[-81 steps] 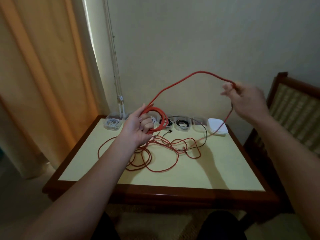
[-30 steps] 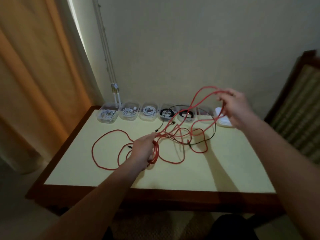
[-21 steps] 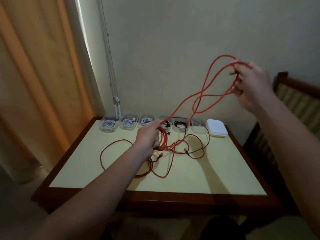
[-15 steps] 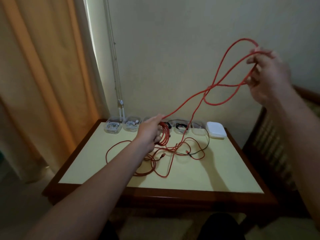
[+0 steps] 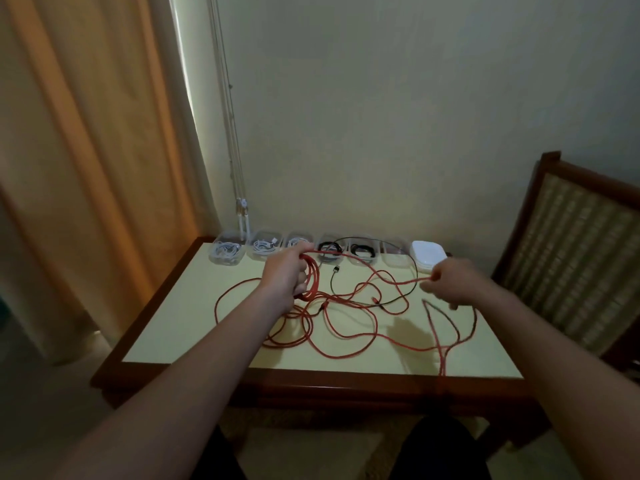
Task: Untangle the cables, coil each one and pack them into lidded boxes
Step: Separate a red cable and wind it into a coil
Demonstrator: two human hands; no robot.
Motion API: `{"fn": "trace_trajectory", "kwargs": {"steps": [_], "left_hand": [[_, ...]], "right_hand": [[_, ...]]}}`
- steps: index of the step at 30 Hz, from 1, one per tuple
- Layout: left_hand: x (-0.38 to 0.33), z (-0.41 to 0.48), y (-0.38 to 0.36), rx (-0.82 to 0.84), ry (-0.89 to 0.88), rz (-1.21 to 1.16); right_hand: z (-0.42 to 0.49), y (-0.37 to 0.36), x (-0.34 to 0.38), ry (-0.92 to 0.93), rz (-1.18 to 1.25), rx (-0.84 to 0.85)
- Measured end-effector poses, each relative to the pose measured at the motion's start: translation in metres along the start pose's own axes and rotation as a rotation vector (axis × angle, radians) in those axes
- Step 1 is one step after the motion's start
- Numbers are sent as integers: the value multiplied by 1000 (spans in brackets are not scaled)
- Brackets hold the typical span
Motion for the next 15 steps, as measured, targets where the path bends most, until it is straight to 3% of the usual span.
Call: {"fn": "trace_trajectory", "kwargs": {"steps": [2,4,8,12,15], "left_hand": [[-5,-5,-8,65,3,-33],[-11,-10,-19,131,-1,-48],[-24,-25,-44,241,15,-102],[-33,-41,-63,311,28,-115],[-35,-55,-71,346,86,-199]], "right_hand": [[-6,-20,1,-4,-22,148],[-10,-23,13,78,20,146],[-31,0,55,215,678,87],[-57,14,97,297,1089,94],[-69,16,106,311,1247,49]]}}
Point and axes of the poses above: each hand's wrist, its own z-axis towards the middle knuckle, its own y-axis out of the back of the hand, x = y × z, the point moved 10 cm from there along z, towards the middle knuckle
